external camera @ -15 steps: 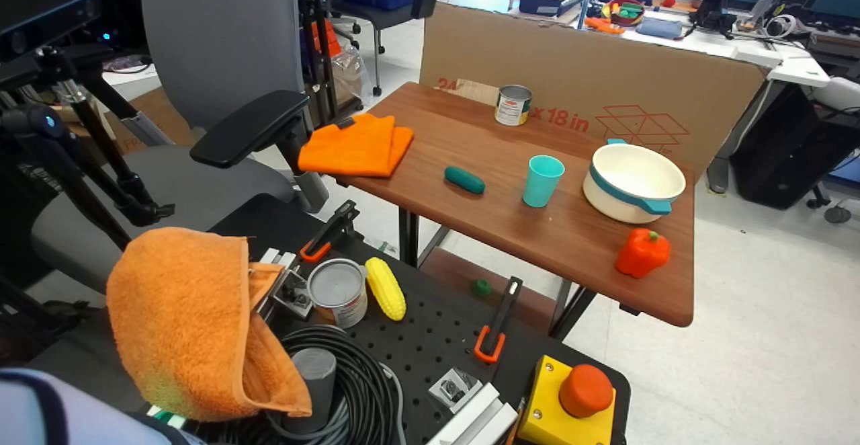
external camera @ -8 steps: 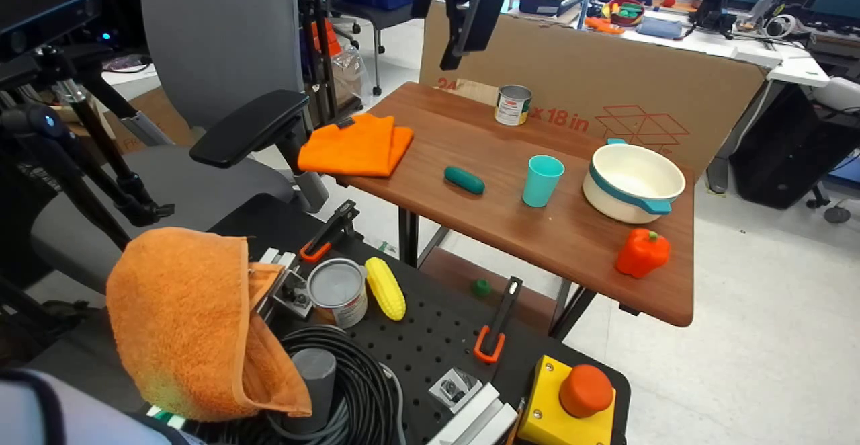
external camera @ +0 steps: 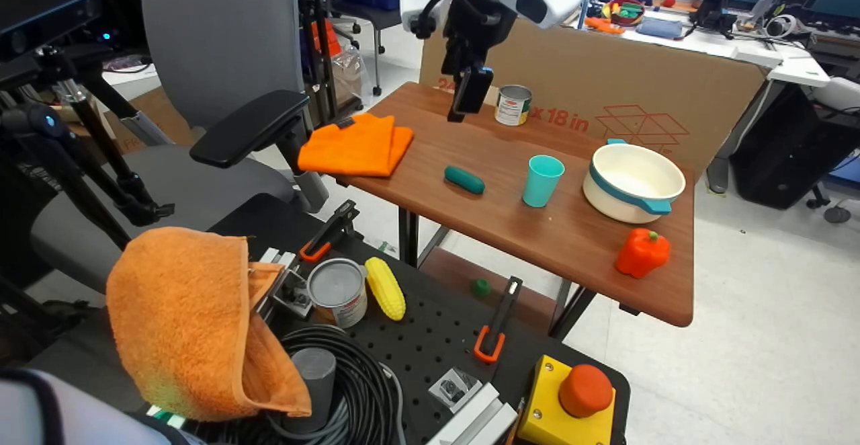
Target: Move the green plush toy to the right
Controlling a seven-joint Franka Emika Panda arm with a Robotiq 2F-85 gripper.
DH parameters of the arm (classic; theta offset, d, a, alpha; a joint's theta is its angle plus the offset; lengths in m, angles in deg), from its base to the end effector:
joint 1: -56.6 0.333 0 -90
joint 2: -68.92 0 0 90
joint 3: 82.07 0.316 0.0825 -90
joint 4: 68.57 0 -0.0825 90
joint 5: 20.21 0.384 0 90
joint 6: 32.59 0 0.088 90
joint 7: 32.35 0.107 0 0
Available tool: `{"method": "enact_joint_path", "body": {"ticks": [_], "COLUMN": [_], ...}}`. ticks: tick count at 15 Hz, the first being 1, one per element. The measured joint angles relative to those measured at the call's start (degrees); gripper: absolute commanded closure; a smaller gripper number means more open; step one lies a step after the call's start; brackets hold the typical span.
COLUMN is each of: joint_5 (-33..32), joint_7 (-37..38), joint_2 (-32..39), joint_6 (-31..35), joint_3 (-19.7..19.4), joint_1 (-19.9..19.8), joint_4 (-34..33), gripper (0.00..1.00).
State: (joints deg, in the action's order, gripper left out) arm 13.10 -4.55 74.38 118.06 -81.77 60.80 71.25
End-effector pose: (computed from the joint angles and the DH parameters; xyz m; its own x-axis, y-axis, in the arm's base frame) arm 0.4926 0.0254 0.2705 0.6281 -0.7662 -0.1356 -0.7658 -0.5777 -0.2826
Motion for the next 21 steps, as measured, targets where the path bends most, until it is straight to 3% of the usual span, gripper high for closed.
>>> {"method": "enact_joint_path", "body": {"ticks": [9, 16, 17, 18, 21], "joint_5": [-7.99, -11.73, -12.23, -13.17, -16.76], "joint_7": [15.53, 22.25, 23.21, 24.46, 28.78], "joint_2": [8.92, 13.63, 14.37, 15.21, 17.96], "joint_6": [5.50, 6.81, 6.84, 6.85, 6.50], "joint_3": [-0.31, -1.67, -2.07, -2.63, -4.80], "joint_1": [0.09, 0.83, 1.01, 1.29, 2.70], "joint_4": [-0.80, -3.01, -3.57, -4.16, -5.99], "gripper": [0.00, 0.00, 0.25, 0.26, 0.51]}}
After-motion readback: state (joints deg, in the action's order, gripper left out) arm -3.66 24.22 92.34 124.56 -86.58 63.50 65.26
